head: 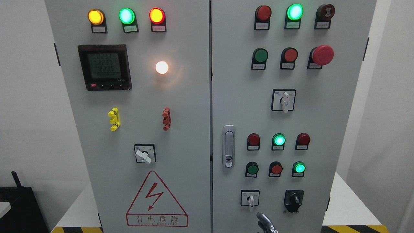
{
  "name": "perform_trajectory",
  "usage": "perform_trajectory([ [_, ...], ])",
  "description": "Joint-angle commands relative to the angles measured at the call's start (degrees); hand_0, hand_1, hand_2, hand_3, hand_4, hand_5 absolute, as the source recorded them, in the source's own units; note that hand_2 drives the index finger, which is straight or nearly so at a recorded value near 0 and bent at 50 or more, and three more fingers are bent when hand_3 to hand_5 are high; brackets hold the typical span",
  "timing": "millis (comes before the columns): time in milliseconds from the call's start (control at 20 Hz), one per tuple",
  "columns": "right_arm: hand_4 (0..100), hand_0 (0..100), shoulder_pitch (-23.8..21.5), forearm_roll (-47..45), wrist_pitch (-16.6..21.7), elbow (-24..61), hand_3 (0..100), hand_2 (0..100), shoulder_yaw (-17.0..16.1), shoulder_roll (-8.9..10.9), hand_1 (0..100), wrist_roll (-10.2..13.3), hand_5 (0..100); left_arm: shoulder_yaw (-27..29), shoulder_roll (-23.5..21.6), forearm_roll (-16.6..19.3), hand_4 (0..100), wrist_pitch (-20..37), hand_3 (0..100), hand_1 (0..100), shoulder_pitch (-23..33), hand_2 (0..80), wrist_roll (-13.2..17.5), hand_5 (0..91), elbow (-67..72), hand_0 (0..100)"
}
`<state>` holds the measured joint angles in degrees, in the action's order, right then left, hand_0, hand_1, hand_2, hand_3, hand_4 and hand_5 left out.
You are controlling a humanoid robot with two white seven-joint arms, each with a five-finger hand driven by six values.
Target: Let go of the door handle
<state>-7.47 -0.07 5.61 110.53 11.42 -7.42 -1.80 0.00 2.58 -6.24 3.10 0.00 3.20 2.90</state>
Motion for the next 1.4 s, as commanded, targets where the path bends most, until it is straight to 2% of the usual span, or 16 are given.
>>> perform_trajectory([
  [0, 0, 45, -0.09, 1.12, 0.37, 0.21, 0, 0, 0.18, -0.14, 0, -0.04, 0, 0.97, -0.03, 0.0, 0, -0.03, 0, 39, -1.5, 0.0, -0.04, 0.0, 0.0, 12],
  [250, 0, 45, -1.05, 2.87, 0.46, 0.21, 0, 0, 0.09, 0.03, 0, 0.04, 0, 0.97, -0.03, 0.0, 0, -0.03, 0, 39, -1.5, 0.0, -0.04, 0.0, 0.0, 12],
  [350, 0, 45, -1.84, 6.55, 1.24, 0.21, 0, 0, 0.18, 0.04, 0, 0.48, 0, 0.97, -0.03, 0.0, 0, -0.03, 0, 39, -1.5, 0.0, -0.04, 0.0, 0.0, 12],
  [450, 0, 43, -2.37, 14.88, 5.53, 0.12, 0, 0, 0.18, 0.04, 0, 0.92, 0, 0.97, -0.03, 0.0, 0, -0.03, 0, 39, -1.5, 0.0, -0.04, 0.0, 0.0, 12],
  [500, 0, 42, -3.07, 20.14, 7.47, 0.12, 0, 0, 0.09, 0.12, 2, 1.88, 0, 0.97, -0.03, 0.0, 0, -0.03, 0, 39, -1.5, 0.0, -0.04, 0.0, 0.0, 12],
  [650, 6, 42, -4.39, 31.59, 8.54, 0.91, 1, 0, 0.44, 0.04, 7, 6.01, 0, 0.97, 0.06, 0.0, 0, -0.03, 0, 39, -1.5, 0.0, -0.04, 0.0, 0.0, 12],
  [750, 10, 44, -3.87, 39.05, 8.89, 1.0, 5, 0, 2.28, 0.04, 12, 6.63, 1, 0.97, 0.06, 0.0, 0, -0.03, 0, 39, -1.5, 0.0, -0.04, 0.0, 0.0, 12],
  [850, 16, 44, -1.24, 49.76, 8.81, 0.92, 17, 0, 2.82, -0.05, 15, 6.81, 11, 0.97, 0.06, 0.0, 0, -0.03, 0, 39, -1.5, 0.0, -0.04, 0.0, 0.0, 12],
  [900, 20, 43, 0.08, 55.03, 8.81, 0.83, 24, 0, 2.9, -0.14, 17, 6.98, 21, 0.97, 0.06, 0.0, 0, -0.03, 0, 39, -1.5, 0.0, -0.04, 0.0, 0.0, 12],
  [1000, 28, 40, 3.24, 64.1, 8.81, 0.83, 32, 0, 2.99, -0.23, 20, 7.51, 36, 0.97, 0.06, 0.0, 0, -0.03, 0, 39, -1.5, 0.0, -0.04, 0.0, 0.0, 12],
  [1050, 36, 38, 4.56, 67.53, 8.72, 0.83, 38, 0, 2.91, -0.31, 22, 7.51, 48, 0.97, 0.06, 0.0, 0, -0.03, 0, 39, -1.5, 0.0, -0.04, 0.0, 0.0, 12],
  [1100, 43, 37, 5.79, 69.83, 8.54, 0.74, 43, 0, 2.9, -0.32, 22, 7.43, 54, 0.97, -0.03, 0.0, 0, -0.03, 0, 39, -1.5, 0.0, -0.04, 0.0, 0.0, 12],
  [1150, 56, 36, 6.67, 71.42, 8.37, 0.65, 54, 0, 2.9, -0.32, 23, 7.43, 68, 0.97, 0.06, 0.0, 0, -0.03, 0, 39, -1.5, 0.0, -0.04, 0.0, 0.0, 12],
  [1200, 65, 35, 7.29, 72.74, 8.02, 0.48, 61, 0, 2.9, -0.4, 22, 7.16, 78, 0.97, 0.06, 0.0, 0, -0.03, 0, 39, -1.5, 0.0, -0.04, 0.0, 0.0, 12],
  [1350, 79, 33, 9.49, 75.12, 3.46, 0.04, 74, 0, 3.08, -0.49, 22, 6.55, 96, 0.97, 0.06, 0.0, 0, -0.03, 0, 39, -1.5, 0.0, -0.04, 0.0, 0.0, 12],
])
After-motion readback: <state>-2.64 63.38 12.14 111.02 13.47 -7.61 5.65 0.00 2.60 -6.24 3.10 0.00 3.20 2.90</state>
